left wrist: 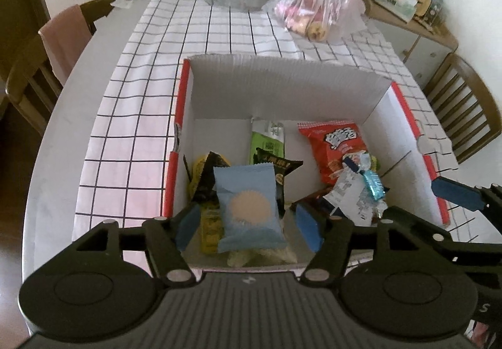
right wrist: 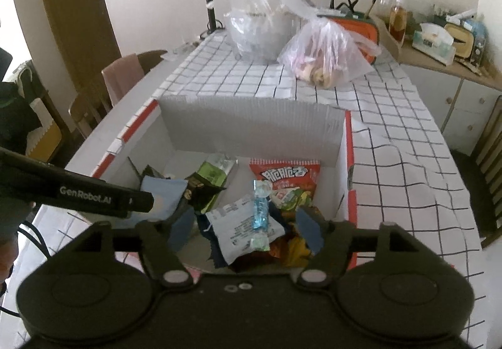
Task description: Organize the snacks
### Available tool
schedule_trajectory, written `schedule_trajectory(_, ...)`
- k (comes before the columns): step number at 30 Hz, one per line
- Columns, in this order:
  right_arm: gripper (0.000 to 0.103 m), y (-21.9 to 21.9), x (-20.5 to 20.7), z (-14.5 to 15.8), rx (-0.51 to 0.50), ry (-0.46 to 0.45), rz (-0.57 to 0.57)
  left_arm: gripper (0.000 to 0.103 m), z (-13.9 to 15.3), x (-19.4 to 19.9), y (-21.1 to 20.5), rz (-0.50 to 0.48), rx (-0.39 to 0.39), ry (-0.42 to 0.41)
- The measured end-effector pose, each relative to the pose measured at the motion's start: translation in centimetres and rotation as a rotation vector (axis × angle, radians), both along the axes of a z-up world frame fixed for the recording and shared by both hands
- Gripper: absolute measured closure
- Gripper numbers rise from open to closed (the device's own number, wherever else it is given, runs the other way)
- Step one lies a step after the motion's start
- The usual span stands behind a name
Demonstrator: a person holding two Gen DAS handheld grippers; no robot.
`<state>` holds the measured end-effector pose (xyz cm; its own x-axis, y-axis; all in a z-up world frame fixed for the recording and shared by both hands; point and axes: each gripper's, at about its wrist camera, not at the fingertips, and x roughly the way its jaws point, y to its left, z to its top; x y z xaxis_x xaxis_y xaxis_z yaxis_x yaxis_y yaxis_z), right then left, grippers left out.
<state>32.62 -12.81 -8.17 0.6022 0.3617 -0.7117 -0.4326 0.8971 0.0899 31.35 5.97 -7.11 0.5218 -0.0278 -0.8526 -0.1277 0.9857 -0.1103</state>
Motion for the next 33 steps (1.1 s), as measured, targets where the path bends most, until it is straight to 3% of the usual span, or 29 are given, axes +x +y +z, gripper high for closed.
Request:
schedule_trajectory(4,0.019,-0.4,-1.3,1.3,0.025,-0.038,0.003,0.034,1.2,-1.6,0.0,-0.006,-0.007,-0.042)
schedule_trajectory(12,0.011,-0.5,-4.2,3.1,0.071,-0.09,-0.001,0.022,3.1,-4.6,0.4,-0.004,-0.025,-0.128)
schedule_trajectory(25,0.001,-0.9,-8.6,4.8,0.127,-0.136,-0.003,0.016,5.3,-9.8,1.3,-0.004,-0.024,-0.237)
schedule_trajectory(29,0.0,-0.8,-10.1,5.2,0.144,-0.15,0.005,0.009,6.0,-11.1,1.2,-0.008,-0.026,-0.266)
schedule_trajectory(33,0.0,-0.9,-11.5,5.6,0.168,-0.166,0.011,0.009,6.6,-12.6,0.8,-0.031,-0.008,-0.305)
